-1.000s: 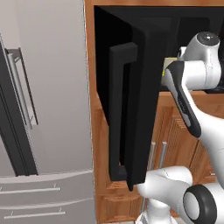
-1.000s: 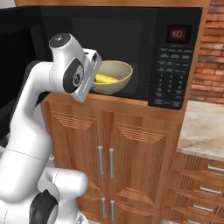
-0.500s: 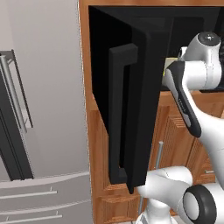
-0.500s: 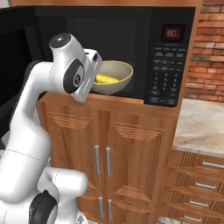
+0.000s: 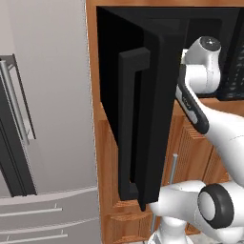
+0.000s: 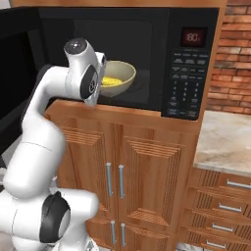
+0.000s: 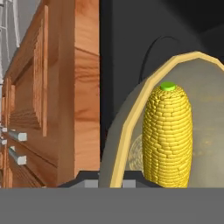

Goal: Pick the corn from the sink and place it in the bowl. Then pick the bowl and place it in the microwave. Then close the microwave door and press the start button.

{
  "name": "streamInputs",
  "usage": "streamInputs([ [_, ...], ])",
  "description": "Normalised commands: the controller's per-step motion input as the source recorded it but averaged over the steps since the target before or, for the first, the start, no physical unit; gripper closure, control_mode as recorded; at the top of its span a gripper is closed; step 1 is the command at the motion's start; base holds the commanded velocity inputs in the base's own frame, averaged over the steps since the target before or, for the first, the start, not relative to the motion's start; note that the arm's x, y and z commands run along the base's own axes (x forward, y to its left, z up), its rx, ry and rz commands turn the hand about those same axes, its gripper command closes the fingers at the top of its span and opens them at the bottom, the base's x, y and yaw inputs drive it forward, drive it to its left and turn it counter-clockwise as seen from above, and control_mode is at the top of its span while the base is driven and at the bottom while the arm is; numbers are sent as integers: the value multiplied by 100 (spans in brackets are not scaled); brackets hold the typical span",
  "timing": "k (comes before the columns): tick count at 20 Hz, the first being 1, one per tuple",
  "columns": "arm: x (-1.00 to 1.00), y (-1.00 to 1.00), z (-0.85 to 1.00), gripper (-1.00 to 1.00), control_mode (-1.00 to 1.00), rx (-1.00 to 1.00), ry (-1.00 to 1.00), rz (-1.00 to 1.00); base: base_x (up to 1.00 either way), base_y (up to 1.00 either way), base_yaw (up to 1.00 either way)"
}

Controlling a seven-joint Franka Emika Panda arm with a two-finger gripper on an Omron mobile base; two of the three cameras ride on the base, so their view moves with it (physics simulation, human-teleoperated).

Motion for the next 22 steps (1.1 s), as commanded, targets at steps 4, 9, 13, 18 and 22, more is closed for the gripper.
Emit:
streamInputs([
  [4,100,10,1,100,-100,-2,2,11,0,0,0],
  [9,98,10,-4,100,-100,-7,9,4,0,0,0],
  [13,65,7,-15,100,-100,-10,17,5,0,0,0],
  [18,1,0,-30,100,-100,-7,22,6,0,0,0],
  [22,-15,0,-3,100,-100,-4,15,9,0,0,0],
])
